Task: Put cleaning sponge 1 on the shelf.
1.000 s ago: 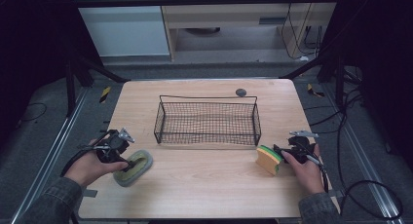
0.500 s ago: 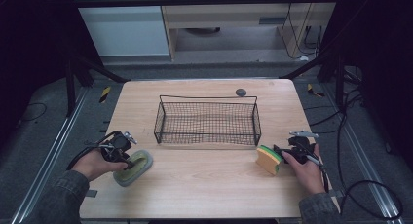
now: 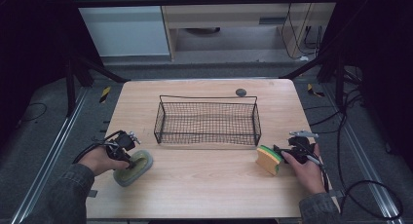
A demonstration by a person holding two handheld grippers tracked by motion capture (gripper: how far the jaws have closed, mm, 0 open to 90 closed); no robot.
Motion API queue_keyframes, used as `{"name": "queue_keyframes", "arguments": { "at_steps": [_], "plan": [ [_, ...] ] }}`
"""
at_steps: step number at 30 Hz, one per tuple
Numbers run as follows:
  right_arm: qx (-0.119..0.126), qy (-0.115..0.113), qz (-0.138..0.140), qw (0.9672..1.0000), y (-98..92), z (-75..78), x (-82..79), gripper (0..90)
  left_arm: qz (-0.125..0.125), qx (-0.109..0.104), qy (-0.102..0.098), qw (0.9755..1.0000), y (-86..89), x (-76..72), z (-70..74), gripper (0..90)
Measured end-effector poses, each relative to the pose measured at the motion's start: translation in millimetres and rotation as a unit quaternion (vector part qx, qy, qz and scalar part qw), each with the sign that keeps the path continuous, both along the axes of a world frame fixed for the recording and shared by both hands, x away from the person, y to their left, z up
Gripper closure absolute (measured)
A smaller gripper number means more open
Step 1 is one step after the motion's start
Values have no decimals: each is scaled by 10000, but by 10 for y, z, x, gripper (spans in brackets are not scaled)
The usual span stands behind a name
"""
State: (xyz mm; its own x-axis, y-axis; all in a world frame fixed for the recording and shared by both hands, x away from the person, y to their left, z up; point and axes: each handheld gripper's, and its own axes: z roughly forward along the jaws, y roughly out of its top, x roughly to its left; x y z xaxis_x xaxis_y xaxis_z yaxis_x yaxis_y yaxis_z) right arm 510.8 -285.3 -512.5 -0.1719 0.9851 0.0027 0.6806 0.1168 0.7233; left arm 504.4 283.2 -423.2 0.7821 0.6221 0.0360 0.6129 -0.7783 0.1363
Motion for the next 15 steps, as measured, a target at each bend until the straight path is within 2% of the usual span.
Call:
{"name": "queue_keyframes", "arguments": {
  "at_steps": [4, 7, 9, 13, 15],
  "plan": [
    [-4, -6, 1, 10000, 0, -1, 0, 9, -4, 125, 30, 9999, -17, 7, -51, 639],
    [5, 3, -1, 10000, 1, 0, -1, 9, -17, 79, 2, 10000, -3, -1, -35, 705],
    [5, 5, 0, 10000, 1, 1, -1, 9, -60, 68, -37, 10000, 1, -24, -11, 708],
    [2, -1, 8, 10000, 0, 0, -1, 10, -252, -13, -326, 9991, -6, -99, 125, 708],
    [1, -2, 7, 10000, 0, 0, 0, 9, -377, -35, -529, 9979, -25, -136, 204, 708]
  ]
}}
